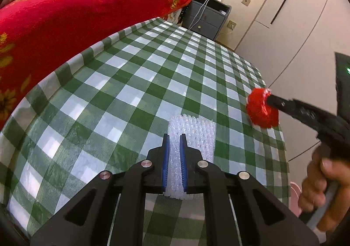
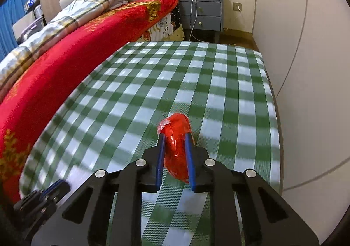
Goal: Collect trash
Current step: 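Carry the foam net and red bag over the pink bucket with both grippers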
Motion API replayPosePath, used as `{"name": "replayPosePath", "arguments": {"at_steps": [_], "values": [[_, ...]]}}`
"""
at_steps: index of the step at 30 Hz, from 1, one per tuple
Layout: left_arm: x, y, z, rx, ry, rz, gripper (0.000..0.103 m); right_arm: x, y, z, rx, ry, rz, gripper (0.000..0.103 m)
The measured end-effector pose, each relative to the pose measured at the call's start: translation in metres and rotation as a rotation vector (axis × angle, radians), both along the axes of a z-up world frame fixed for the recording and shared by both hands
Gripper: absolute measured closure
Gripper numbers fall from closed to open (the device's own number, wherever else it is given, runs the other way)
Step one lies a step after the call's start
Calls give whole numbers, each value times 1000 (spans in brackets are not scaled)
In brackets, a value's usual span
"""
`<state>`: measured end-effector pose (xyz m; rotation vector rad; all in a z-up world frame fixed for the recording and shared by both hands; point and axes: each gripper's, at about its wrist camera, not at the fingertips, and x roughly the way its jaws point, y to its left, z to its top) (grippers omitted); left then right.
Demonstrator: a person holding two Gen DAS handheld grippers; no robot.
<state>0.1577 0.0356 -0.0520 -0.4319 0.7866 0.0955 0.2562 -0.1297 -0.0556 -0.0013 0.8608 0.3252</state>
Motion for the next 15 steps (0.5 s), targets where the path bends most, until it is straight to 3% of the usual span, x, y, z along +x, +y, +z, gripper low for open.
{"name": "replayPosePath", "arguments": {"at_steps": [7, 15], "values": [[-8, -3, 7, -10, -23, -27, 94, -57, -11, 10, 25, -10, -3, 86], [-25, -16, 20, 30, -72, -81, 94, -119, -32, 24, 71, -42, -46, 87]]}}
